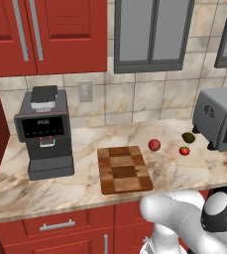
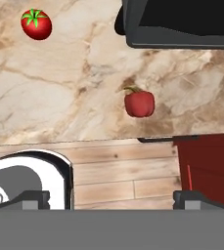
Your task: Place the avocado, onion, tomato, and bell pepper on the cutting board.
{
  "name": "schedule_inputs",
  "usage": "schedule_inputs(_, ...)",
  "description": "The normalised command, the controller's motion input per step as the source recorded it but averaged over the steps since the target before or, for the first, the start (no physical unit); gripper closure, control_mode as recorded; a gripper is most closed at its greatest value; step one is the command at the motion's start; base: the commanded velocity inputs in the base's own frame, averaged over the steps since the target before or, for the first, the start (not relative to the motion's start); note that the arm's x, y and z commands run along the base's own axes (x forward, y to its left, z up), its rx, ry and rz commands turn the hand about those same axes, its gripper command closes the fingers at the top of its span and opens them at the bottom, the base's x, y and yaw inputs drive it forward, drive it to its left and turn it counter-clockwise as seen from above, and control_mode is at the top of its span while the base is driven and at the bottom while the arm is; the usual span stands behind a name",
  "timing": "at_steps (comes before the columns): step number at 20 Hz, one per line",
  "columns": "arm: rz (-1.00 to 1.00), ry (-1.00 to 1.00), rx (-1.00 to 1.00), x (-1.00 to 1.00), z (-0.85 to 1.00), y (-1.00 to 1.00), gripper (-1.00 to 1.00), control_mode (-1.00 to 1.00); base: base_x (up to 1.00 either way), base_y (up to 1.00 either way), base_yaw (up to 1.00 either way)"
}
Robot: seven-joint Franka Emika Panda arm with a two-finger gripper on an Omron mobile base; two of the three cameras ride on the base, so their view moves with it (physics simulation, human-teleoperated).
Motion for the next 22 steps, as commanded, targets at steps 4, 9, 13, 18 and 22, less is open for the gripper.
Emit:
schedule_inputs(4,0.0,0.0,0.04,0.09,0.0,-0.19,-1.0,-1.0,0.0,0.0,0.0)
schedule_inputs(9,0.0,0.04,0.08,0.2,-0.08,-0.16,-1.0,-1.0,0.0,0.0,0.0)
schedule_inputs(13,0.0,0.06,0.06,0.29,-0.15,-0.08,-1.0,-1.0,0.0,0.0,0.0)
schedule_inputs(18,0.0,0.02,0.03,0.21,-0.14,-0.18,-1.0,-1.0,0.0,0.0,0.0)
schedule_inputs(22,0.0,0.0,0.02,0.08,-0.17,-0.21,-1.0,-1.0,0.0,0.0,0.0)
